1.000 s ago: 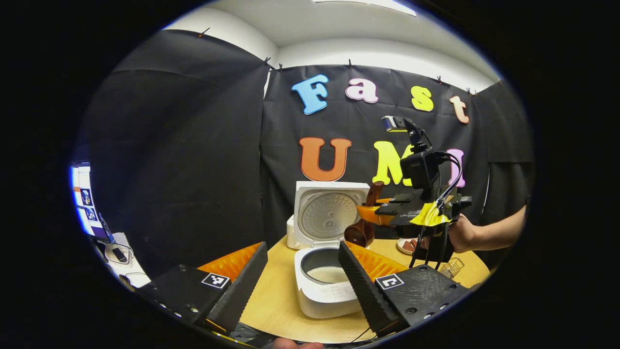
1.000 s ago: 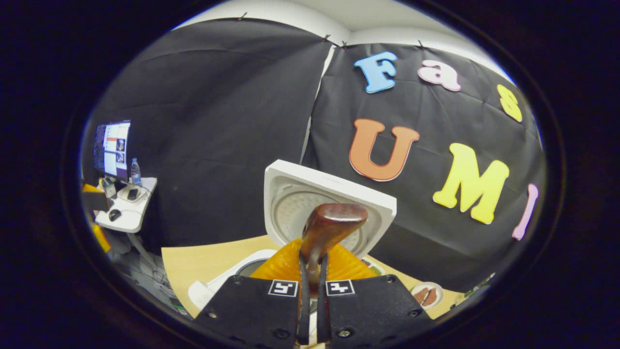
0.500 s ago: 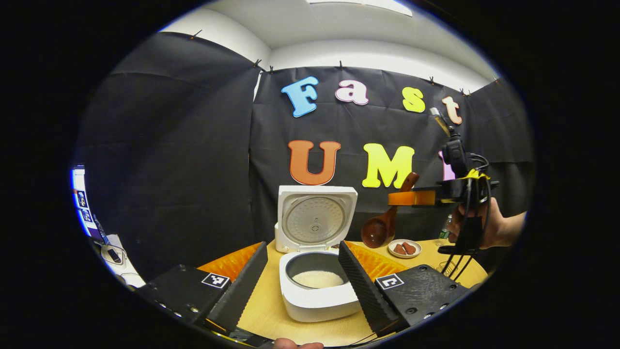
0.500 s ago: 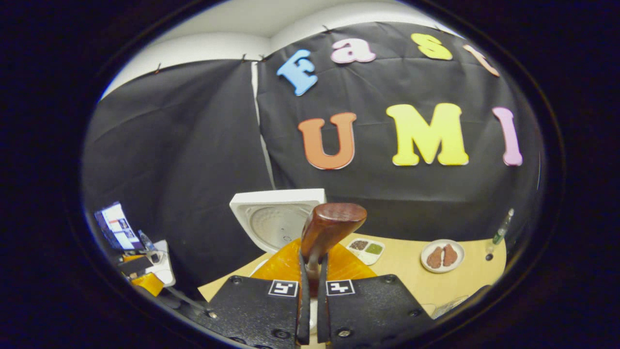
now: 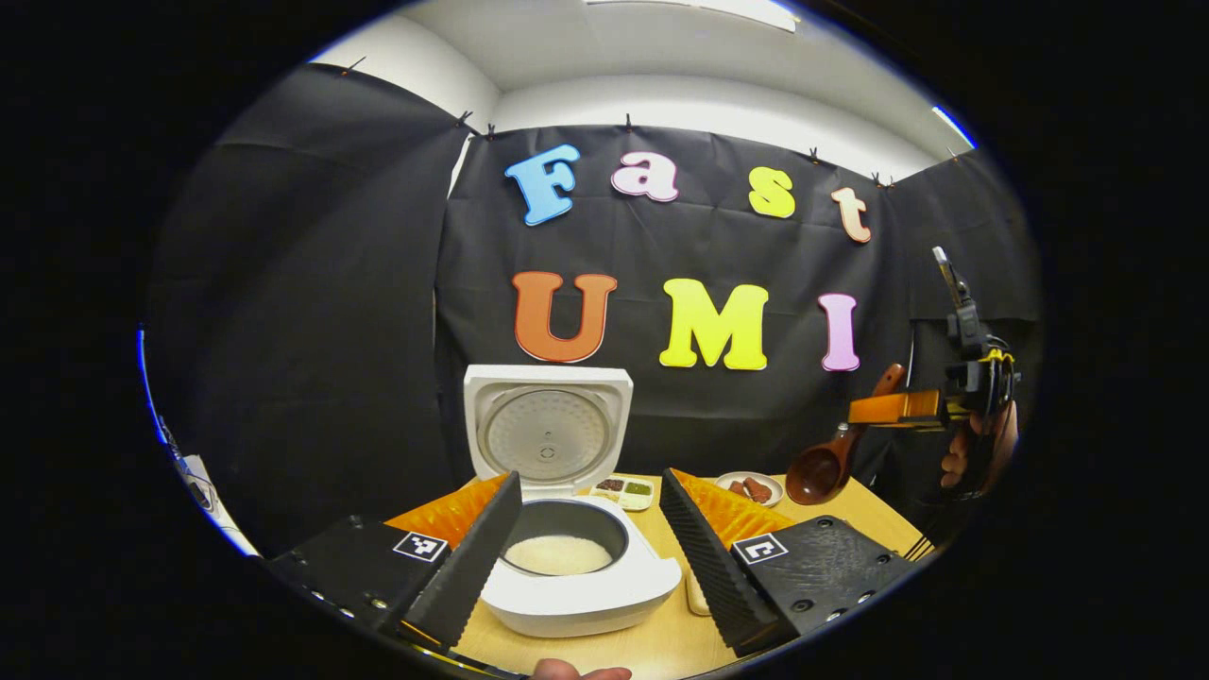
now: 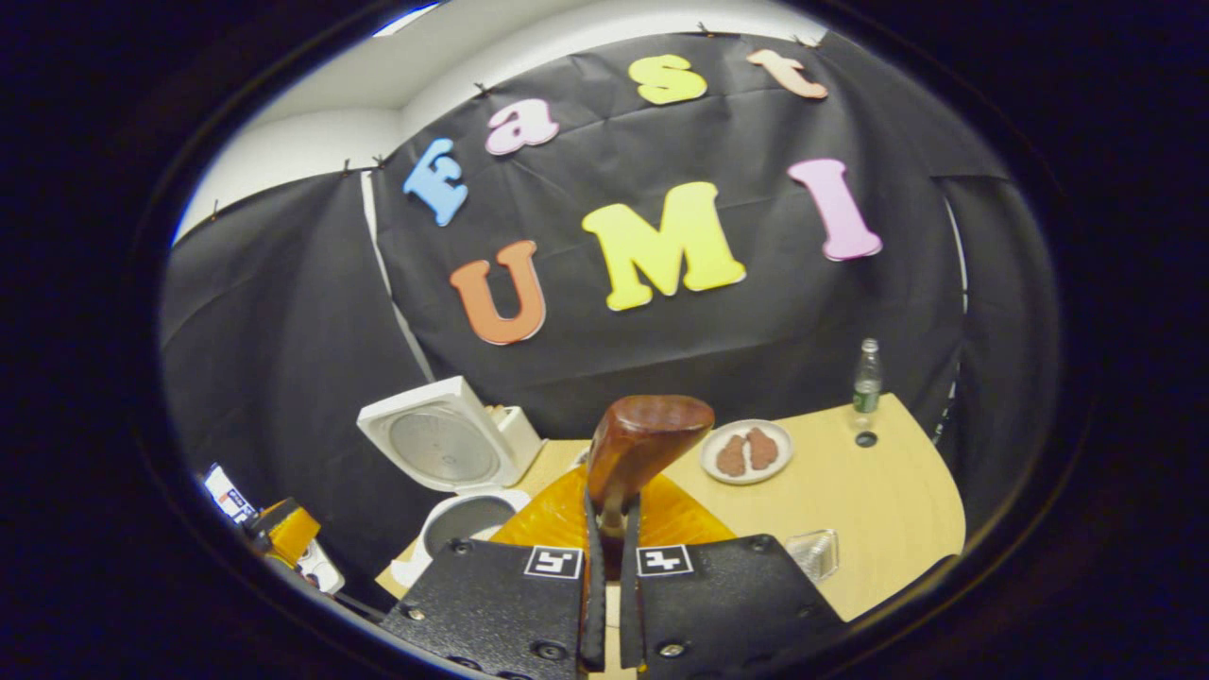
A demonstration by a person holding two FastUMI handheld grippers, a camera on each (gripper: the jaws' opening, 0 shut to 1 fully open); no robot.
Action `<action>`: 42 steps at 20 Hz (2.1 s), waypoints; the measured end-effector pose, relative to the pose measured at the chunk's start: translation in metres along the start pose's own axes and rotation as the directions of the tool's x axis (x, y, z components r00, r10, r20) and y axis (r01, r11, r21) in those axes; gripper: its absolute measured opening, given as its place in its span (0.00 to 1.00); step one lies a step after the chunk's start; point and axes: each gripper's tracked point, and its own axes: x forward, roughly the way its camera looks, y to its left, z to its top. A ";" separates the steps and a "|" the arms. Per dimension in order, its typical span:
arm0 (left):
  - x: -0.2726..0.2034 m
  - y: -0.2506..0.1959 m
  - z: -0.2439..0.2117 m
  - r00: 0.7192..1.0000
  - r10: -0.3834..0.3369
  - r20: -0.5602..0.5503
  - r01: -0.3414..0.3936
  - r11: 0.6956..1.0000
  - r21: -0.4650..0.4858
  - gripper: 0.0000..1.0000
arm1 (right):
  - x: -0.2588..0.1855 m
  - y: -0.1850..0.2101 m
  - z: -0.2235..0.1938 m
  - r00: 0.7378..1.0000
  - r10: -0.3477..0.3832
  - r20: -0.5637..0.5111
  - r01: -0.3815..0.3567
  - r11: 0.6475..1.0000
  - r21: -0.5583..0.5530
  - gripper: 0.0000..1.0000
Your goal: Close the left gripper, press the button to open the rice cooker; take a wooden spoon from the chopstick holder with the right hand, scoop a spoonful of rice and pour it into the rice cooker, then put the wooden spoon back into the chopstick holder.
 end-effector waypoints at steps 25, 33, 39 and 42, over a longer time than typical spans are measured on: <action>0.065 -0.093 -0.018 0.981 -0.073 -0.181 0.079 0.997 0.025 0.94 | 0.080 -0.208 -0.118 0.957 -0.234 -0.173 0.242 0.970 0.027 0.08; 0.073 -0.101 -0.024 0.968 -0.061 -0.245 0.057 0.998 -0.022 0.94 | 0.102 -0.215 -0.147 0.959 -0.201 -0.201 0.215 0.975 0.051 0.12; 0.071 -0.102 -0.023 0.969 -0.065 -0.237 0.061 0.998 -0.025 0.94 | 0.103 -0.211 -0.156 0.952 -0.200 -0.231 0.222 0.972 0.075 0.38; 0.069 -0.104 -0.021 0.971 -0.083 -0.223 0.078 0.996 -0.033 0.94 | 0.095 -0.217 -0.155 0.935 -0.251 -0.251 0.274 0.960 0.060 0.89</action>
